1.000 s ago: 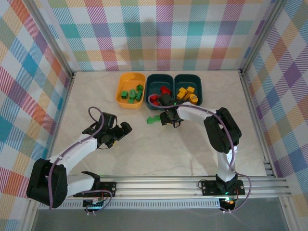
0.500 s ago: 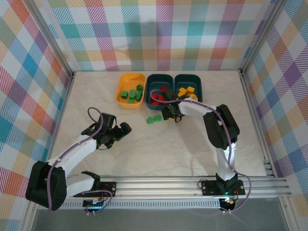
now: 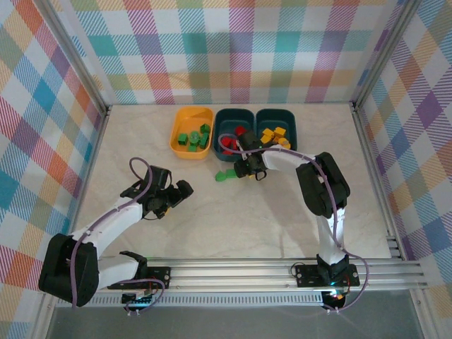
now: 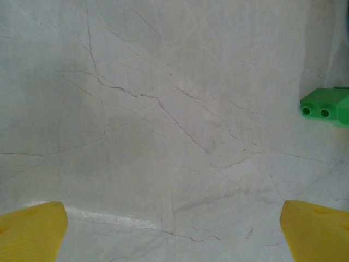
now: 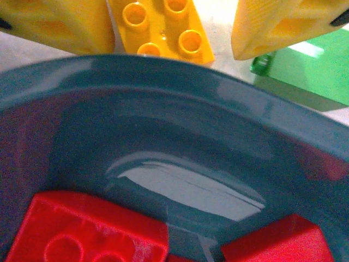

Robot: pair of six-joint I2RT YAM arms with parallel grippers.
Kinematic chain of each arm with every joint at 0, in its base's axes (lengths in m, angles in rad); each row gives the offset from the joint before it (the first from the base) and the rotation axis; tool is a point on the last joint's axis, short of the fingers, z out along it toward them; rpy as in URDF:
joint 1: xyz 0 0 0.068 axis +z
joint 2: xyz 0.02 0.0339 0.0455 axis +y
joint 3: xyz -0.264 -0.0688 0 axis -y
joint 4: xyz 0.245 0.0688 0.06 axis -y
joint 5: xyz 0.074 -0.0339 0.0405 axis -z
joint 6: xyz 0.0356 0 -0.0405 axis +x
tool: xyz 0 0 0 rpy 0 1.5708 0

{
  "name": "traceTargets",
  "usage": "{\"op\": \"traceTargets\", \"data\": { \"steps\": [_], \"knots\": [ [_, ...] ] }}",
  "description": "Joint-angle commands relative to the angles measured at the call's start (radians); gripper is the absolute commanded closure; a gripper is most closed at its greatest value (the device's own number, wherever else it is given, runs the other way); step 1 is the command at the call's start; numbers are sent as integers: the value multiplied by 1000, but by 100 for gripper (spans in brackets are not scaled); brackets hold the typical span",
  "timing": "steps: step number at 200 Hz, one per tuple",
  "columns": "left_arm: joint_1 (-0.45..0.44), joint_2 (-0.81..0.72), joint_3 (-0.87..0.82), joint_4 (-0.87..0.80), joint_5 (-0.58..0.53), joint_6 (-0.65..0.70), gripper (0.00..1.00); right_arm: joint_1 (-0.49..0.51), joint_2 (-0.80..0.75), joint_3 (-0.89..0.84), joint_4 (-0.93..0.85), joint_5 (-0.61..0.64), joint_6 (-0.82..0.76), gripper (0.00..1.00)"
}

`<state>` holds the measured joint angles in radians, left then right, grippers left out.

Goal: Sort the legos into containers by color

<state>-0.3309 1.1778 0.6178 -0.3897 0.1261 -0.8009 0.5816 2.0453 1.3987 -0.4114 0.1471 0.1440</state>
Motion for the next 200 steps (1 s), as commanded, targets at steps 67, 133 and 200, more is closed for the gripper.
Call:
{"op": "traceTargets", "data": {
  "steps": [67, 133, 200],
  "knots": [
    [2, 78, 29, 36, 15, 7, 1, -5, -134, -110, 54, 48, 51, 77],
    [-197, 246, 329, -90, -148, 268, 14, -141, -254, -32, 12, 17, 124, 78],
    [-238, 523, 589, -80, -210, 452, 28, -346, 8, 277, -150, -51, 195, 68]
  ]
}}
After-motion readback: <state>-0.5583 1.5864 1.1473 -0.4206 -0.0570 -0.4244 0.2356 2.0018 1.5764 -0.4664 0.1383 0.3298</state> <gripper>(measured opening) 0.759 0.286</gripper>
